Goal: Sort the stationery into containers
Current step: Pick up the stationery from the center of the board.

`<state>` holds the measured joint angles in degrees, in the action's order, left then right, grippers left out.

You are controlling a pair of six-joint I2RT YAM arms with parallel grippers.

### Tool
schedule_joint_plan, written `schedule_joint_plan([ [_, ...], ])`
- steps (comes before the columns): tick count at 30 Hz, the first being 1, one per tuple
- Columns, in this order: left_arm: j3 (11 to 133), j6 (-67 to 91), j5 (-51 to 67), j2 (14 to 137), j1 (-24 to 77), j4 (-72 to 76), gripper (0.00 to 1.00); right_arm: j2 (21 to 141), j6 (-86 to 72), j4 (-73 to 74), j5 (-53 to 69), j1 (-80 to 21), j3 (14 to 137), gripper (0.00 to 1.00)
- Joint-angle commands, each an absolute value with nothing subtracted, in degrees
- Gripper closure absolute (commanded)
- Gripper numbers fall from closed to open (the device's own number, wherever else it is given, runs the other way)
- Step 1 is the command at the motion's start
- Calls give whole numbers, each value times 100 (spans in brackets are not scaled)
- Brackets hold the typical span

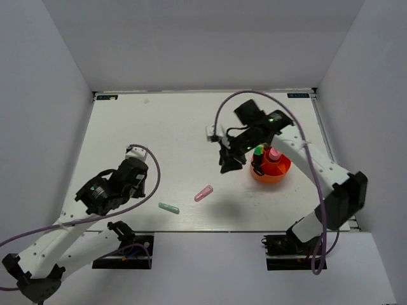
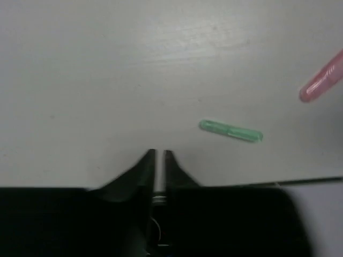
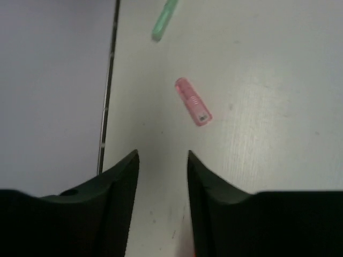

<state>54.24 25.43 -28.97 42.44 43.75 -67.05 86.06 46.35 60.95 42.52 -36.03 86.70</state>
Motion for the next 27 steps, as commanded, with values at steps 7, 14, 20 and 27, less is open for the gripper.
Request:
schedule_joint_plan([
  [7, 4545, 1591, 342, 4245, 3199, -5750, 27, 9116, 6362, 5577, 2630, -5166, 7284, 43],
  [14, 3921, 1617, 633, 4535, 3191, -5029, 10, 9518, 6654, 4009, 2067, -5335, 6741, 42],
  [20, 3850, 1643, 273, 4351, 3199, -4914, 9, 10028, 6056, 3420, 1732, -5370, 7215, 38],
  [27, 3753, 1845, -561, 3982, 2962, -5001, 8, 10634, 6064, 3568, 1705, -5405, 7646, 39],
])
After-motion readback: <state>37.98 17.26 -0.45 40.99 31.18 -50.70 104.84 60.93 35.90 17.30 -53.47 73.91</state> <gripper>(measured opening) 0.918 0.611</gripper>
